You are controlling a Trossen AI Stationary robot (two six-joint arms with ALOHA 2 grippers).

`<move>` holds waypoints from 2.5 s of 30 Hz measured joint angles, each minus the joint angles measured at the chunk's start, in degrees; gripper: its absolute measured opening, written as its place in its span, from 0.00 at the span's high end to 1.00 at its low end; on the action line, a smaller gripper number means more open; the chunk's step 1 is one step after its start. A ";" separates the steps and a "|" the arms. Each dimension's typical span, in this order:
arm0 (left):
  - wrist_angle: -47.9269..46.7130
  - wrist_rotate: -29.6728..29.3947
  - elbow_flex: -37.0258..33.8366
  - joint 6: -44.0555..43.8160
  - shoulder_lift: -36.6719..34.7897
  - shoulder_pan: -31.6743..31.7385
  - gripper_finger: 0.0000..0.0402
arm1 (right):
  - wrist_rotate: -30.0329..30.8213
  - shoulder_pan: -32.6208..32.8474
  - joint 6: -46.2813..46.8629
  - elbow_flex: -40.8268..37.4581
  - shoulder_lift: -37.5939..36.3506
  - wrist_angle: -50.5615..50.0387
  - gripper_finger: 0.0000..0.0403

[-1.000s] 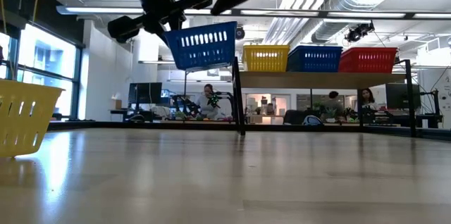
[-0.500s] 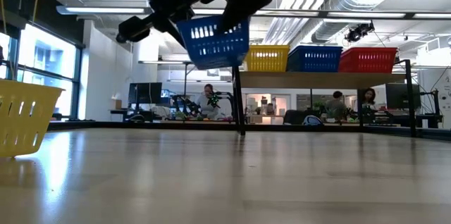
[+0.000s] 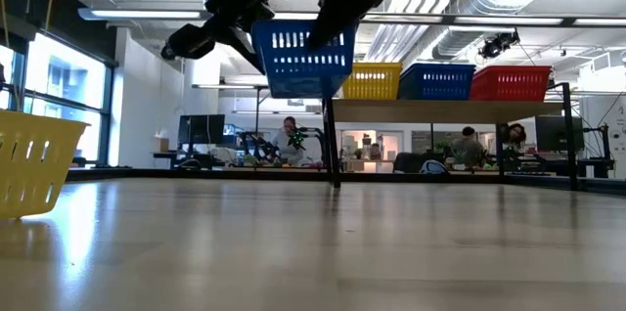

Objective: Stack baskets on shelf by color
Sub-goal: Stack the blue bin on top of the other blue bins on the shelf

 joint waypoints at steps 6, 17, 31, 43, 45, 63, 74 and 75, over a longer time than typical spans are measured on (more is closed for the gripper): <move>-0.10 3.52 0.00 8.87 0.00 -0.04 0.83 | -0.79 0.83 7.09 -0.01 -0.12 -0.04 1.00; 0.11 11.73 0.00 18.60 -0.02 1.87 0.68 | 3.34 5.85 21.44 -0.07 -0.59 -2.44 1.00; 1.00 13.01 0.00 28.61 -0.04 3.36 0.69 | 8.22 12.15 33.42 -0.09 -2.63 -9.06 1.00; 3.91 12.94 0.00 31.57 -0.12 6.57 0.69 | 18.10 12.60 34.34 -0.09 -13.17 -20.98 1.00; 4.00 13.11 0.00 32.01 -0.78 7.41 0.69 | 19.90 12.13 33.38 -0.09 -15.35 -23.55 1.00; 5.46 13.14 0.02 32.93 -4.42 13.85 0.69 | 27.37 -5.69 0.62 -0.09 -38.27 -28.33 1.00; 5.48 13.27 0.02 32.56 -4.39 15.48 0.69 | 14.95 -19.21 -19.13 -0.10 -42.99 -25.24 1.00; 5.48 13.27 0.02 32.52 -4.37 15.64 0.69 | 13.65 -20.43 -20.72 -0.43 -42.96 -24.42 1.00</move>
